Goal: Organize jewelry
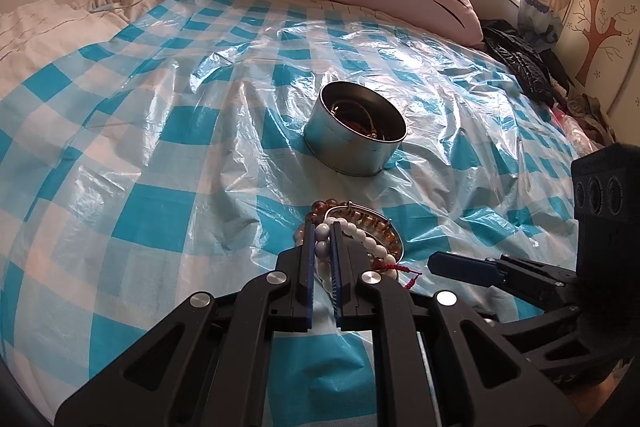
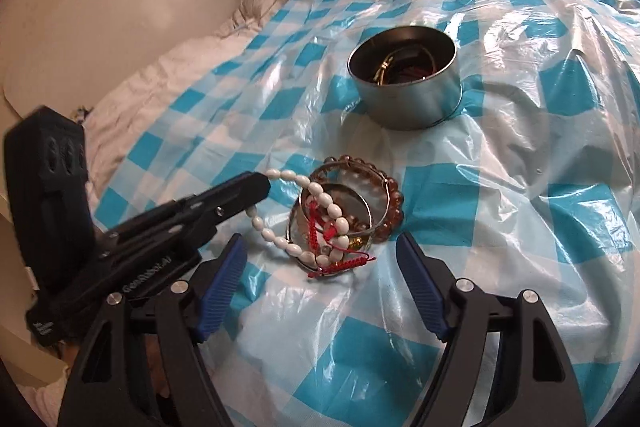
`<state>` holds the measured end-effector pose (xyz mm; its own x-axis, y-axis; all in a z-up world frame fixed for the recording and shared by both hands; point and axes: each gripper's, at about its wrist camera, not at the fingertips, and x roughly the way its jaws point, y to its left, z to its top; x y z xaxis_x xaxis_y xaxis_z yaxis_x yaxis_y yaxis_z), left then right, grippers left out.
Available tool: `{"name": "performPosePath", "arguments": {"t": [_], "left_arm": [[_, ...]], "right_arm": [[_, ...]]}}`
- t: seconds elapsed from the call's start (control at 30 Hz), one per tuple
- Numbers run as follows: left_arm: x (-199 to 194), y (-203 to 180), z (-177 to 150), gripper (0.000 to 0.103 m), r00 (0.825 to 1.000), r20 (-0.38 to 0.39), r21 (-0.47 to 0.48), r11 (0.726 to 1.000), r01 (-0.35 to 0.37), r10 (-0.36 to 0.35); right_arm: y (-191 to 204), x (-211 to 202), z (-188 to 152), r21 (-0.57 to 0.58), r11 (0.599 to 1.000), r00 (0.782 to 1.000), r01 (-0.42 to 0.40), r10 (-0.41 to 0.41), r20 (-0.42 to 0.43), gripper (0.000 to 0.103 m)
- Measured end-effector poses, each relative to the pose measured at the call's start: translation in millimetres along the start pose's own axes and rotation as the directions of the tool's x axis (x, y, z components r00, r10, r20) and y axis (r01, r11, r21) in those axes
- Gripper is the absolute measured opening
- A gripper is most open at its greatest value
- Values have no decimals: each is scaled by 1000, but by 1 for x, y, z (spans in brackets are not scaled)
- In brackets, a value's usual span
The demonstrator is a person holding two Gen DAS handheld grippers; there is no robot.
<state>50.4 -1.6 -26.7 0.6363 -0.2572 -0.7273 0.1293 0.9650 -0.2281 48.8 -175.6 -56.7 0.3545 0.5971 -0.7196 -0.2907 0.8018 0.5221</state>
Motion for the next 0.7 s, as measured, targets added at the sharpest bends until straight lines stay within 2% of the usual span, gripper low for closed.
{"name": "performPosePath", "arguments": {"t": [0.03, 0.1, 0.13, 0.17, 0.2, 0.33, 0.43, 0.5, 0.6, 0.7], "left_arm": [[0, 1, 0, 7, 1000, -2, -7, 1000, 6, -6], [0, 0, 0, 7, 1000, -1, -2, 1000, 4, -4], [0, 1, 1, 7, 1000, 0, 4, 1000, 2, -2], [0, 0, 0, 7, 1000, 0, 10, 1000, 0, 0], [0, 1, 0, 7, 1000, 2, 12, 1000, -2, 2], [0, 3, 1, 7, 1000, 1, 0, 1000, 4, -4], [1, 2, 1, 7, 1000, 3, 2, 1000, 6, -6], [0, 1, 0, 7, 1000, 4, 4, 1000, 8, -8], [-2, 1, 0, 7, 1000, 15, 3, 1000, 19, -19], [-6, -1, 1, 7, 999, 35, 6, 999, 33, -34]], "right_arm": [[-2, 4, 0, 4, 1000, 1000, -10, 10, -14, 70], [-4, 11, -3, 7, 1000, 998, -25, 26, -53, 45], [-4, 13, -4, 5, 1000, 998, -23, 23, -60, 42], [-4, 12, -4, 4, 999, 998, -36, 36, -58, 30], [-3, 10, -5, 2, 998, 996, -66, 66, -53, 9], [-1, -7, -5, 0, 995, 995, -101, 101, 9, 6], [-12, -24, -4, 53, 983, 981, -178, 173, 91, 5], [-19, -38, -4, 72, 966, 959, -249, 236, 159, 5], [-20, -58, -5, 48, 938, 911, -342, 319, 261, 5], [-21, -71, -6, 35, 928, 882, -371, 341, 325, 5]]}}
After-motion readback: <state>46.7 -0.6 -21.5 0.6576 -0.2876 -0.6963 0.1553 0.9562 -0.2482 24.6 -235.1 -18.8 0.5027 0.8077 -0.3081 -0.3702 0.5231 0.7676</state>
